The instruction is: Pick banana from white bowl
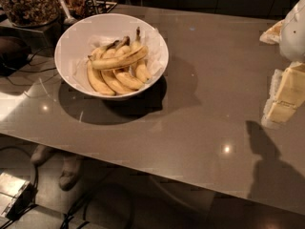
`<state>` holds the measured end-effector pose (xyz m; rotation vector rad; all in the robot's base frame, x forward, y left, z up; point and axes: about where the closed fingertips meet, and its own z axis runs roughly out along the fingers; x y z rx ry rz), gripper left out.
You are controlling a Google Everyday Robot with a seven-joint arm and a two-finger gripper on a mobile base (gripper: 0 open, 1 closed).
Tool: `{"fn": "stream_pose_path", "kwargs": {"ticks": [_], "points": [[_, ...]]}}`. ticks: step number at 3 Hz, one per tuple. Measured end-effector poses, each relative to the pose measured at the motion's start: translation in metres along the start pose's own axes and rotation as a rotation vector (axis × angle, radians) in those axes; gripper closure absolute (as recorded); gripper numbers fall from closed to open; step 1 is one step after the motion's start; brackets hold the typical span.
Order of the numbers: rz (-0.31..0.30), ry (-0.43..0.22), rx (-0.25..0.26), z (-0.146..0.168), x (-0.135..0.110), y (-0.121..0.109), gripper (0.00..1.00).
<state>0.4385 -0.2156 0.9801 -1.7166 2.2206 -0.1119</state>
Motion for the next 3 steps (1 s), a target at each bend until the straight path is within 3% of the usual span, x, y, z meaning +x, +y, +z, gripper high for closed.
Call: {"fn": "stream_pose_path", "kwargs": {"ticks": [2, 3], "points": [[-0.016, 0.009, 0.014, -0.004, -0.014, -0.002, 0.00], [-0.068, 0.039, 0.006, -0.006, -0.048, -0.005, 0.00]]}}
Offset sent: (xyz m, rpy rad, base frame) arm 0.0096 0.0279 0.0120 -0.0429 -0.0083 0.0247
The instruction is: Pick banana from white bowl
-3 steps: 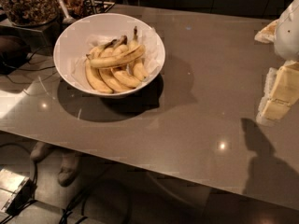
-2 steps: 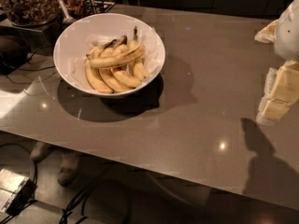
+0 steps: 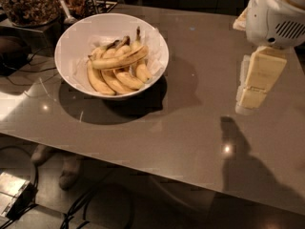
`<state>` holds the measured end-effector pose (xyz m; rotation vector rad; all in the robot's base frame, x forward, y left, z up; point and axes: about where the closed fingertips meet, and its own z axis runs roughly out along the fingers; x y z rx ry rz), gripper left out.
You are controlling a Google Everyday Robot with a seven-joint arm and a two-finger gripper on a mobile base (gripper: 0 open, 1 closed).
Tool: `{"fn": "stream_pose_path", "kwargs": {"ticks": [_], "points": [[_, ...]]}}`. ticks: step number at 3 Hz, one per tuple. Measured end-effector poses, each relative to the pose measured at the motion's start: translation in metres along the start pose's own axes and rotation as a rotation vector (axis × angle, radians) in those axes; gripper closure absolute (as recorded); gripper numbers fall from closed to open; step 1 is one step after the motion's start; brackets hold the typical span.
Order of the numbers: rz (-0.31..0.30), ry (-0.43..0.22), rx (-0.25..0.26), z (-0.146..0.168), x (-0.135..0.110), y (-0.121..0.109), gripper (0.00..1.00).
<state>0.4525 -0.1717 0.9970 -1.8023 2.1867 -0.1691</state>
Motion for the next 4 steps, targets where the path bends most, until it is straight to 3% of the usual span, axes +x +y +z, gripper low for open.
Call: {"fn": "stream_pose_path", "kwargs": {"ticks": [2, 3, 4], "points": [[-0.182, 0.020, -0.073, 0.014, -0.074, -0.013, 0.00], [-0.186, 0.002, -0.042, 0.013, -0.081, -0.019, 0.00], [-0.244, -0.003, -0.002, 0.018, -0.109, -0.046, 0.00]]}}
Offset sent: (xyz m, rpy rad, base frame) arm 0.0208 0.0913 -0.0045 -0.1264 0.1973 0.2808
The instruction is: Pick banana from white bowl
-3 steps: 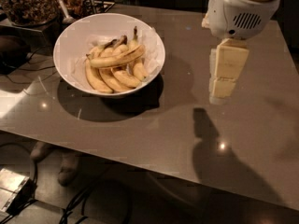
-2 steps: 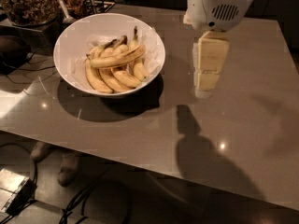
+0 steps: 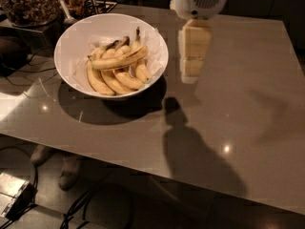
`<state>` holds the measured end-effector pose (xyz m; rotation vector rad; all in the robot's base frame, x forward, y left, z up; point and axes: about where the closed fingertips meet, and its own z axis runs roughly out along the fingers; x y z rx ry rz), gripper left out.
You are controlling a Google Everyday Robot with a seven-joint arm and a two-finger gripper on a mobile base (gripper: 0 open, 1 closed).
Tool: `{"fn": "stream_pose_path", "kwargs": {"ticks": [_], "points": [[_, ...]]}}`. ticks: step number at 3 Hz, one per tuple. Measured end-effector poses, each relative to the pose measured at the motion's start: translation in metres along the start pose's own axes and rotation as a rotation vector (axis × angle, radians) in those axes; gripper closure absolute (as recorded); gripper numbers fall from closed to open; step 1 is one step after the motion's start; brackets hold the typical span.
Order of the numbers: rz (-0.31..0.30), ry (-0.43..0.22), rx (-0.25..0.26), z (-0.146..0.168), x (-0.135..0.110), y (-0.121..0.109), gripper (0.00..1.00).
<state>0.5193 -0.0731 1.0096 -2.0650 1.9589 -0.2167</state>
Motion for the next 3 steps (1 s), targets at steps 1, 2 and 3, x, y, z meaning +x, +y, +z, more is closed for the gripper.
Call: {"fn": "stream_pose_path", "kwargs": {"ticks": [1, 2, 3], "points": [[-0.113, 0.014, 0.016, 0.013, -0.034, -0.041, 0.00], [-0.194, 0.029, 0.021, 0.029, -0.059, -0.067, 0.00], [-0.232, 0.037, -0.002, 0.052, -0.072, -0.078, 0.00]]}}
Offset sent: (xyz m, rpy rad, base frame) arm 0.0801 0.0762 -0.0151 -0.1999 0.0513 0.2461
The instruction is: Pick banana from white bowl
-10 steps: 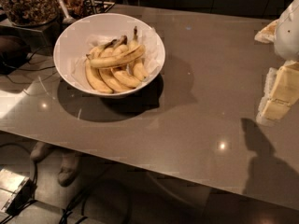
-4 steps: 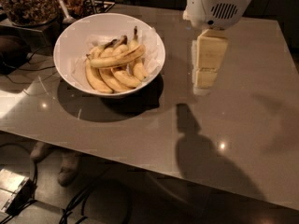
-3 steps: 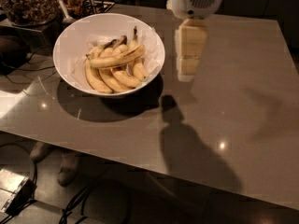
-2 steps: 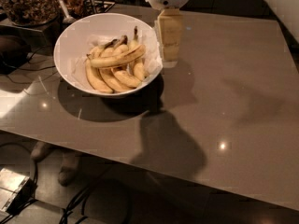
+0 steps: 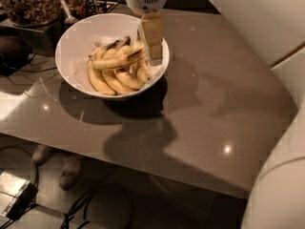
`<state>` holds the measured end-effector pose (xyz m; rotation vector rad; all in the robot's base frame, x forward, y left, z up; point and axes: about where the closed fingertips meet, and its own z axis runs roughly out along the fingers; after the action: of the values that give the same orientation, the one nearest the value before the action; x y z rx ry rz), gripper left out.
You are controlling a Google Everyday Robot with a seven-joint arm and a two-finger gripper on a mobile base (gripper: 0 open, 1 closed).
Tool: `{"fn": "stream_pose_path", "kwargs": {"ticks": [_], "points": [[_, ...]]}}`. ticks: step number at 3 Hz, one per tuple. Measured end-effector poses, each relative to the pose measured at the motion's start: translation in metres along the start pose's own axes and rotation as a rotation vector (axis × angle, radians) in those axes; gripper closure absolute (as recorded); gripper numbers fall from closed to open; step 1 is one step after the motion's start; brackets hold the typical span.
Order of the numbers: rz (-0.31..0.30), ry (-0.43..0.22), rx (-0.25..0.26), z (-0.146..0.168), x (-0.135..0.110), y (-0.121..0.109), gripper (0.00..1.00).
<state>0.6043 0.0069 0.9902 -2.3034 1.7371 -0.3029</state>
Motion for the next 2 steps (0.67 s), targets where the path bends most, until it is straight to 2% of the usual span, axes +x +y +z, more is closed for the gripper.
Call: {"fn": "stream_pose_path", "kwargs": {"ticks": [1, 2], "points": [[-0.025, -0.002, -0.025, 0.018, -0.008, -0.011, 0.04], [-0.040, -0.005, -0.053, 0.038, -0.014, -0.021, 0.12]]}}
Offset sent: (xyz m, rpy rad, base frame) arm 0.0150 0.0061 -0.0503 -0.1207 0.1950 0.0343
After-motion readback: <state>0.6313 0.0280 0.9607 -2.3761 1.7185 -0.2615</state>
